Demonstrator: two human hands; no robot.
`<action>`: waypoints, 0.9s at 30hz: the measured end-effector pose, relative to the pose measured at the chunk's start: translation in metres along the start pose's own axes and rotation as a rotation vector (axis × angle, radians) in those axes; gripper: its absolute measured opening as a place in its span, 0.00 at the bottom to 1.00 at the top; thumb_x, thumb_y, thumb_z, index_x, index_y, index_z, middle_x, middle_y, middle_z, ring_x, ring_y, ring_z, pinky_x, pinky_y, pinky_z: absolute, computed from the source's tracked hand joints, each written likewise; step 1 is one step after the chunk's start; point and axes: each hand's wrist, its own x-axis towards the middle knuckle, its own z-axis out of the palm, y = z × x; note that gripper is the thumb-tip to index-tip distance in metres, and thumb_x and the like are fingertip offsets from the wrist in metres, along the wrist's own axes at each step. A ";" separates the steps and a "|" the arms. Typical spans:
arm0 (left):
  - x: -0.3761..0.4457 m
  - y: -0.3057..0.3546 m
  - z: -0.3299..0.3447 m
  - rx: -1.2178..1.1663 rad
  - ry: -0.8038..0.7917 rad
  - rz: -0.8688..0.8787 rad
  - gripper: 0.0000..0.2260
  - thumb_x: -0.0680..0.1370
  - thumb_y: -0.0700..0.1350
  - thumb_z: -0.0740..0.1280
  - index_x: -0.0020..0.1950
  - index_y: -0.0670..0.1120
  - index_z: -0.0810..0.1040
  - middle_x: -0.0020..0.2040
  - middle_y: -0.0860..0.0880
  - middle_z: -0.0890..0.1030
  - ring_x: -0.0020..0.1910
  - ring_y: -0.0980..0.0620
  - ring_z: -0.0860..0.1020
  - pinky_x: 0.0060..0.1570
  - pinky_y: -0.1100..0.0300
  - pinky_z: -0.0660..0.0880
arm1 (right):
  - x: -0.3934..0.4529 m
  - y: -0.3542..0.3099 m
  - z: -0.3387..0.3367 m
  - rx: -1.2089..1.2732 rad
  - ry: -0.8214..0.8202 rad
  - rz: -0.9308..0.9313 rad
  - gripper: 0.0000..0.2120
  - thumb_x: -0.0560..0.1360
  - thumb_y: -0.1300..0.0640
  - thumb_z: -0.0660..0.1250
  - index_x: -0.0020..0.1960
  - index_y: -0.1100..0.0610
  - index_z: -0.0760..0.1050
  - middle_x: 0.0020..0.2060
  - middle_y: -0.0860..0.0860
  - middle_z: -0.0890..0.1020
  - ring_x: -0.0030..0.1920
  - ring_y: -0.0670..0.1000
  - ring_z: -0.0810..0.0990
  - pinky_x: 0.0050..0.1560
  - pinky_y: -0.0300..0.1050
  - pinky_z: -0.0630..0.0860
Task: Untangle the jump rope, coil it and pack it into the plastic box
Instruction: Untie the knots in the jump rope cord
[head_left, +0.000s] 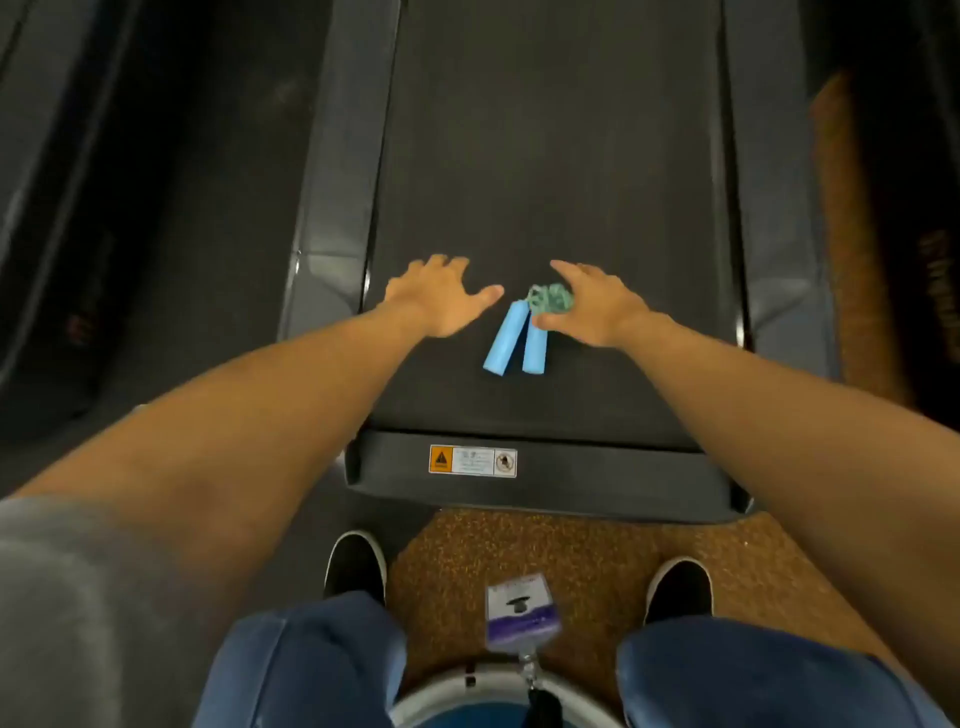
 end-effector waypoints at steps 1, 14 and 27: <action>0.001 -0.003 0.009 0.004 -0.003 0.013 0.40 0.76 0.74 0.52 0.82 0.52 0.58 0.82 0.46 0.61 0.79 0.40 0.61 0.70 0.39 0.65 | 0.003 0.004 0.010 -0.013 0.008 -0.022 0.45 0.71 0.35 0.70 0.81 0.44 0.53 0.79 0.54 0.62 0.77 0.62 0.63 0.72 0.62 0.66; -0.047 -0.005 0.024 0.021 0.335 0.177 0.38 0.77 0.72 0.56 0.81 0.52 0.59 0.79 0.45 0.66 0.76 0.40 0.67 0.69 0.42 0.70 | -0.055 0.002 0.014 -0.073 0.349 -0.236 0.23 0.73 0.55 0.72 0.67 0.54 0.73 0.49 0.51 0.79 0.47 0.55 0.79 0.46 0.42 0.70; -0.252 0.021 -0.001 -0.423 0.538 0.728 0.16 0.79 0.47 0.72 0.66 0.47 0.79 0.55 0.51 0.84 0.54 0.55 0.82 0.57 0.63 0.75 | -0.260 -0.048 0.002 0.622 0.313 -0.521 0.17 0.80 0.50 0.69 0.61 0.62 0.74 0.48 0.58 0.83 0.45 0.54 0.83 0.49 0.57 0.82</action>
